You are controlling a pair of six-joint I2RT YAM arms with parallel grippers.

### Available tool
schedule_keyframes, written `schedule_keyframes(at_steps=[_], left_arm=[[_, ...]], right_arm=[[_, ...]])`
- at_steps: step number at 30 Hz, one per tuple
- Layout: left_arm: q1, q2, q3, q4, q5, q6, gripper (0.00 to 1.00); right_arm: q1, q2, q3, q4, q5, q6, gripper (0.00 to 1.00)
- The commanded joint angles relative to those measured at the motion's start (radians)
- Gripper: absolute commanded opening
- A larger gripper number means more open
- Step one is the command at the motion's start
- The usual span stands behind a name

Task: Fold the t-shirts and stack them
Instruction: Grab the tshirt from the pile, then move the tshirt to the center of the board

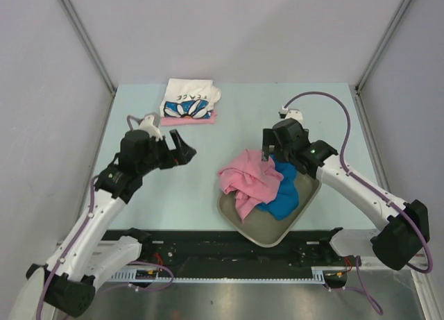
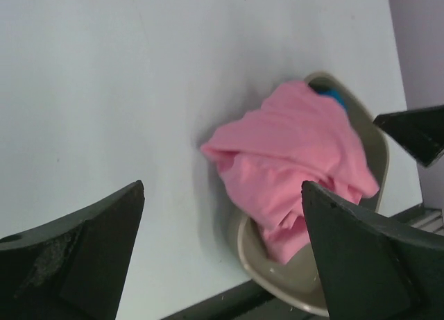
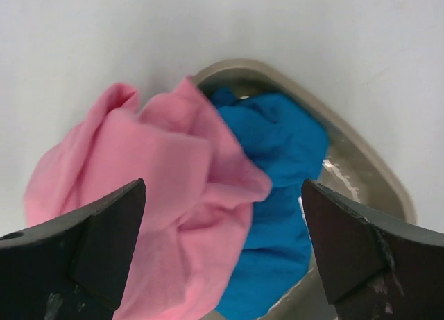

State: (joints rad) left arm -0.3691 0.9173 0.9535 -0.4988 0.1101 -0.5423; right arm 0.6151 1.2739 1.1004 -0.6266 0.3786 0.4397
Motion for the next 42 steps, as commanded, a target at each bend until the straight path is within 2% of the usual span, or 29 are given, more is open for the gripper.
schedule_keyframes(at_steps=[1, 5, 11, 19, 21, 22, 23, 24, 25, 28, 32, 36, 42], left_arm=[[-0.005, -0.176, -0.122, -0.049, 0.048, -0.019, 1.0], [-0.005, -0.262, -0.163, -0.125, 0.056, -0.001, 1.0], [-0.005, -0.349, -0.191, -0.237, 0.034, 0.016, 1.0], [-0.005, -0.382, -0.17, -0.26, 0.045, 0.01, 1.0], [-0.005, -0.386, -0.173, -0.268, 0.043, 0.019, 1.0], [-0.005, -0.391, -0.179, -0.273, 0.036, 0.019, 1.0], [-0.005, -0.397, -0.182, -0.271, 0.036, 0.021, 1.0], [-0.005, -0.402, -0.182, -0.273, 0.036, 0.019, 1.0], [-0.005, -0.411, -0.179, -0.274, 0.034, 0.019, 1.0], [-0.005, -0.42, -0.179, -0.271, 0.031, 0.028, 1.0], [-0.005, -0.419, -0.177, -0.277, 0.04, 0.036, 1.0], [-0.005, -0.433, -0.182, -0.271, 0.046, 0.036, 1.0], [-0.005, -0.426, -0.18, -0.271, 0.037, 0.035, 1.0]], right_arm=[[0.084, -0.002, 0.01, 0.053, -0.104, -0.03, 1.0], [0.175, 0.012, 0.01, 0.05, -0.167, -0.039, 1.0], [0.284, 0.1, 0.01, 0.022, -0.127, -0.059, 1.0], [0.301, 0.289, 0.01, 0.091, -0.095, -0.068, 1.0], [0.301, 0.344, 0.01, 0.117, -0.093, -0.073, 0.89], [0.301, 0.36, 0.01, 0.129, -0.098, -0.075, 0.75], [0.302, 0.375, 0.01, 0.139, -0.104, -0.068, 0.35], [0.301, 0.378, 0.01, 0.159, -0.109, -0.064, 0.13], [0.301, 0.378, 0.01, 0.165, -0.106, -0.056, 0.0], [0.311, 0.337, 0.024, 0.171, -0.084, -0.058, 0.0], [0.333, 0.246, 0.145, 0.082, -0.002, -0.087, 0.0], [0.347, 0.194, 0.382, -0.013, -0.006, -0.133, 0.0], [0.385, 0.254, 0.653, -0.09, -0.05, -0.179, 0.0]])
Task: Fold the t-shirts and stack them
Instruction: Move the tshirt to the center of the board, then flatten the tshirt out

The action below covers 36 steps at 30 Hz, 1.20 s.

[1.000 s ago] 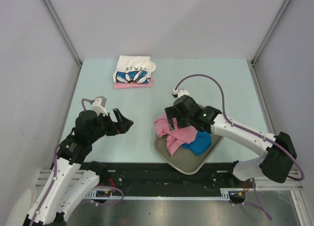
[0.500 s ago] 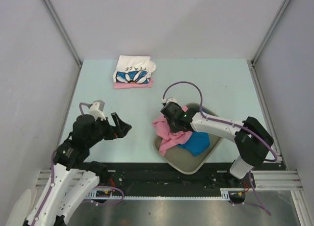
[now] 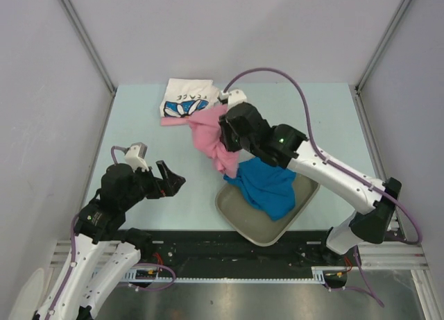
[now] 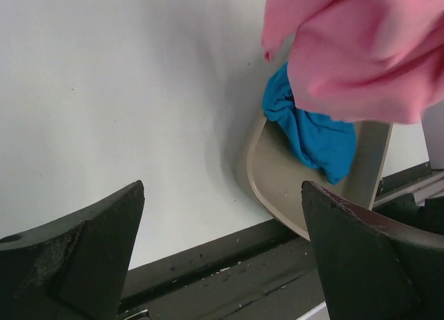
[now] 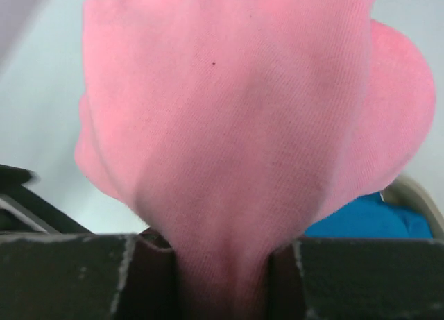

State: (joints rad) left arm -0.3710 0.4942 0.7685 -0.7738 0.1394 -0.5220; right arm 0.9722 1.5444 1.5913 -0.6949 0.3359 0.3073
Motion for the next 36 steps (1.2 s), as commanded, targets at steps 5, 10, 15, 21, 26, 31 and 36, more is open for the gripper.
schedule_keyframes(at_steps=[5, 10, 15, 21, 26, 31, 36], left_arm=[[-0.003, -0.008, 0.005, 0.004, -0.001, 0.01, 1.0], [-0.003, 0.003, 0.005, 0.004, -0.001, 0.007, 1.0], [-0.003, -0.002, 0.003, 0.005, 0.003, 0.011, 1.0], [-0.003, -0.005, 0.003, 0.011, 0.014, 0.014, 1.0], [-0.003, 0.01, 0.0, 0.019, 0.037, 0.019, 1.0], [-0.003, 0.032, 0.003, 0.033, 0.048, 0.022, 1.0], [-0.003, 0.058, 0.012, 0.05, 0.061, 0.027, 1.0]], right_arm=[[0.031, 0.098, 0.182, 0.055, -0.107, -0.01, 0.0], [0.031, 0.218, 0.076, 0.15, -0.224, 0.044, 0.78], [0.034, 0.251, 0.026, 0.103, -0.176, 0.049, 1.0], [0.025, 0.004, -0.128, 0.072, 0.032, 0.042, 1.0], [-0.038, -0.176, -0.212, -0.175, 0.293, 0.156, 1.0], [-0.324, -0.319, -0.407, -0.187, 0.162, 0.234, 1.0], [-0.426, -0.449, -0.586, -0.163, 0.058, 0.381, 1.0]])
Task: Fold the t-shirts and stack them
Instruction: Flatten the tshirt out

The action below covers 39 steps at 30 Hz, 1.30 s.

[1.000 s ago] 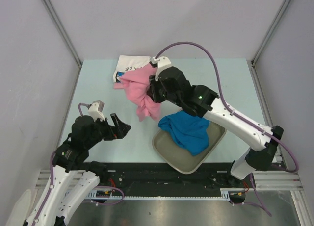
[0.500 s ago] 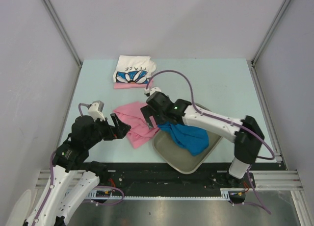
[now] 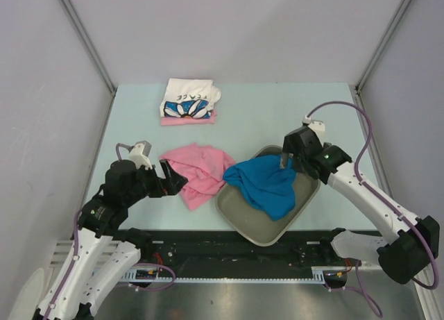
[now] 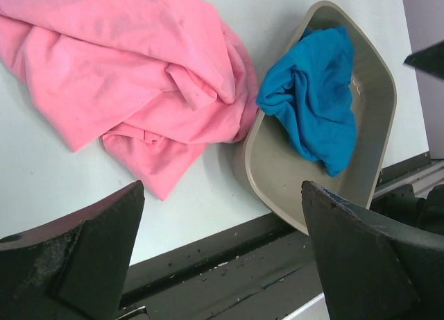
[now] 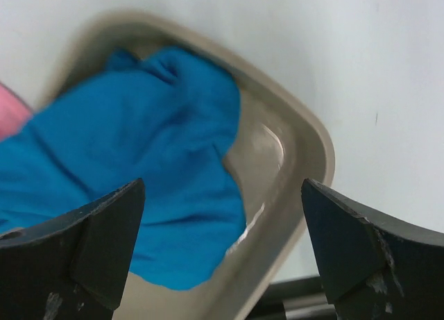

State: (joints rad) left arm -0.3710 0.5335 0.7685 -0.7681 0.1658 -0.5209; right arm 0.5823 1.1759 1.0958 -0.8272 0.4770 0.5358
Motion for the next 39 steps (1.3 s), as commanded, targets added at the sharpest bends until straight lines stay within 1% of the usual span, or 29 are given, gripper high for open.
schedule_keyframes(at_steps=[1, 3, 5, 7, 11, 14, 18, 23, 26, 28, 29, 30, 31, 32, 33, 34, 35, 38, 39], left_arm=[[-0.003, 0.02, 0.012, 0.047, 0.035, 0.024, 1.0], [-0.003, 0.031, 0.011, 0.055, 0.044, 0.022, 1.0], [-0.003, 0.039, 0.012, 0.058, 0.049, 0.022, 1.0], [-0.003, 0.042, 0.011, 0.064, 0.052, 0.021, 1.0], [-0.003, 0.042, -0.003, 0.078, 0.066, 0.016, 1.0], [-0.003, 0.048, -0.012, 0.087, 0.075, 0.018, 1.0], [-0.003, 0.063, -0.017, 0.101, 0.08, 0.019, 1.0], [-0.003, 0.072, -0.017, 0.101, 0.089, 0.021, 1.0], [-0.003, 0.069, -0.015, 0.096, 0.081, 0.028, 1.0], [-0.003, 0.069, -0.018, 0.09, 0.078, 0.033, 1.0], [-0.003, 0.068, -0.02, 0.089, 0.08, 0.035, 1.0], [-0.003, 0.066, -0.023, 0.09, 0.081, 0.033, 1.0], [-0.003, 0.066, -0.023, 0.09, 0.081, 0.033, 1.0], [-0.003, 0.065, -0.021, 0.093, 0.081, 0.033, 1.0], [-0.003, 0.063, -0.021, 0.093, 0.08, 0.033, 1.0], [-0.003, 0.065, -0.021, 0.096, 0.083, 0.033, 1.0], [-0.003, 0.066, -0.021, 0.095, 0.084, 0.035, 1.0], [-0.003, 0.069, -0.021, 0.092, 0.084, 0.035, 1.0], [-0.003, 0.071, -0.02, 0.09, 0.083, 0.038, 1.0]], right_arm=[[-0.039, -0.093, -0.109, -0.041, -0.093, 0.177, 1.0], [-0.041, -0.13, -0.175, -0.062, -0.106, 0.24, 1.0], [-0.041, -0.156, -0.223, -0.093, -0.143, 0.34, 1.0], [-0.027, -0.2, -0.278, -0.134, -0.144, 0.427, 1.0], [0.008, -0.288, -0.336, -0.211, -0.12, 0.539, 1.0], [0.031, -0.324, -0.367, -0.242, -0.123, 0.599, 1.0], [0.071, -0.297, -0.413, -0.216, -0.129, 0.65, 1.0], [0.114, -0.214, -0.477, -0.115, -0.133, 0.685, 0.97], [0.116, -0.167, -0.49, -0.06, -0.126, 0.685, 0.91], [0.113, -0.137, -0.49, -0.035, -0.118, 0.678, 0.78], [0.108, -0.13, -0.491, -0.027, -0.114, 0.673, 0.7], [0.1, -0.112, -0.49, -0.017, -0.109, 0.671, 0.5], [0.093, -0.108, -0.49, -0.006, -0.112, 0.655, 0.39], [0.087, -0.101, -0.49, 0.003, -0.112, 0.647, 0.3], [0.07, -0.099, -0.49, 0.013, -0.112, 0.647, 0.13], [0.061, -0.093, -0.49, 0.023, -0.115, 0.639, 0.06], [0.048, -0.088, -0.49, 0.031, -0.113, 0.62, 0.0], [-0.01, -0.081, -0.49, 0.057, -0.104, 0.581, 0.0], [-0.054, -0.082, -0.49, 0.083, -0.109, 0.569, 0.0]])
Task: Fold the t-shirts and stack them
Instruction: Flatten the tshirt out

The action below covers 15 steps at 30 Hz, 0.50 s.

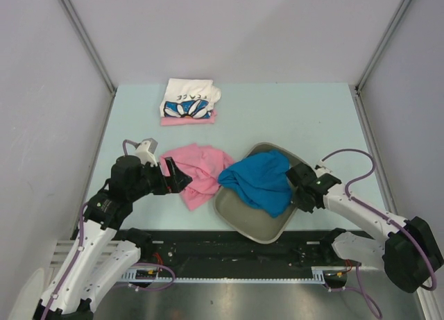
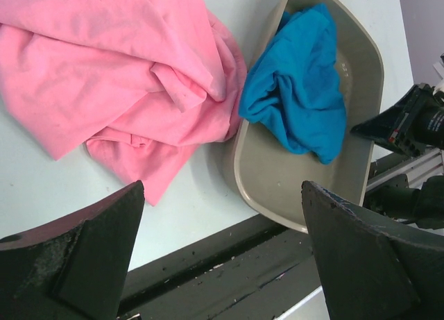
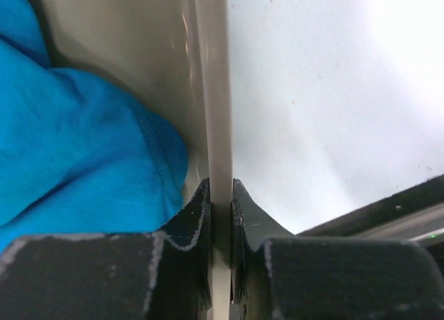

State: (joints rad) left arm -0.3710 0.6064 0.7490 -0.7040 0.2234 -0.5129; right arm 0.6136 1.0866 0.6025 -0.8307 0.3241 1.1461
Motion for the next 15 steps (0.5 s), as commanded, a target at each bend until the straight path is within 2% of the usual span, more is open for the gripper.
schedule_keyframes(at_steps=[1, 3, 4, 6, 7, 11, 15], left_arm=[[-0.003, 0.0, 0.0, 0.026, 0.025, 0.03, 1.0], [-0.003, 0.001, 0.0, 0.028, 0.028, 0.03, 1.0], [-0.003, 0.001, 0.0, 0.028, 0.027, 0.031, 1.0], [-0.003, 0.006, 0.0, 0.028, 0.025, 0.031, 1.0], [-0.003, 0.01, 0.001, 0.029, 0.027, 0.033, 1.0], [-0.003, 0.01, 0.0, 0.031, 0.021, 0.031, 1.0], [-0.003, 0.023, 0.0, 0.032, 0.016, 0.031, 1.0]], right_arm=[[-0.11, 0.006, 0.006, 0.103, 0.04, -0.061, 0.0], [-0.174, 0.021, 0.02, 0.149, 0.021, -0.129, 0.0], [-0.246, 0.033, 0.031, 0.166, 0.007, -0.159, 0.0], [-0.322, 0.103, 0.078, 0.208, 0.004, -0.242, 0.0], [-0.401, 0.139, 0.101, 0.217, -0.002, -0.27, 0.0], [-0.549, 0.294, 0.228, 0.283, -0.017, -0.328, 0.0], [-0.606, 0.485, 0.368, 0.34, -0.043, -0.35, 0.0]])
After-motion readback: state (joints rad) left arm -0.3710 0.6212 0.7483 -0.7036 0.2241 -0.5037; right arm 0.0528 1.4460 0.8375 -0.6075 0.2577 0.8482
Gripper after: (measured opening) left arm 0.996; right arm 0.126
